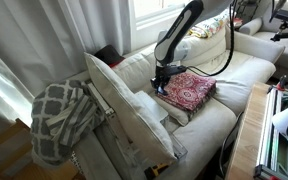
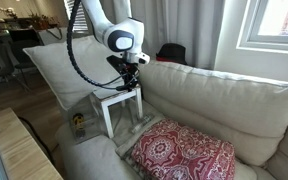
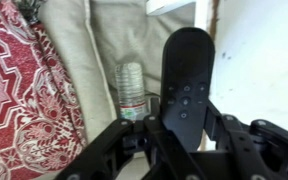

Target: Put the remote control on the white chair then place the pillow on top of the remote

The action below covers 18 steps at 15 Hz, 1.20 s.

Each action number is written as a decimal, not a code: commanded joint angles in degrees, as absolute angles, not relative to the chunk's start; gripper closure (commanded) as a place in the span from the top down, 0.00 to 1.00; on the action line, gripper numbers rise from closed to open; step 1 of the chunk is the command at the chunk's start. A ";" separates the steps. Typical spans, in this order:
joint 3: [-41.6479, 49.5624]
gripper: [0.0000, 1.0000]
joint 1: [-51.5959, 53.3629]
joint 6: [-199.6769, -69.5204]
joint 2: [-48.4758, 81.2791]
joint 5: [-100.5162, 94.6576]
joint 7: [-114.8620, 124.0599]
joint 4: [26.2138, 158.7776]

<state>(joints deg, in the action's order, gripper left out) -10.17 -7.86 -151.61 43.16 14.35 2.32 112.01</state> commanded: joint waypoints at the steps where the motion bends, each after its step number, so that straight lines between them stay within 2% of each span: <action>1: -10.87 0.43 -7.40 -151.36 42.14 16.88 0.34 112.74; 4: -12.42 0.43 -7.77 -151.39 40.91 18.36 -0.97 114.09; 5: -12.43 0.18 -7.93 -151.40 40.92 18.39 -1.14 114.18; 12: -14.18 0.18 -4.40 -155.96 42.65 19.61 0.04 114.22; 18: -14.74 0.18 -1.30 -167.24 46.73 19.68 2.43 113.61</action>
<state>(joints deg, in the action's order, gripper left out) -14.78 -2.57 -162.88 44.35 19.31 1.17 114.26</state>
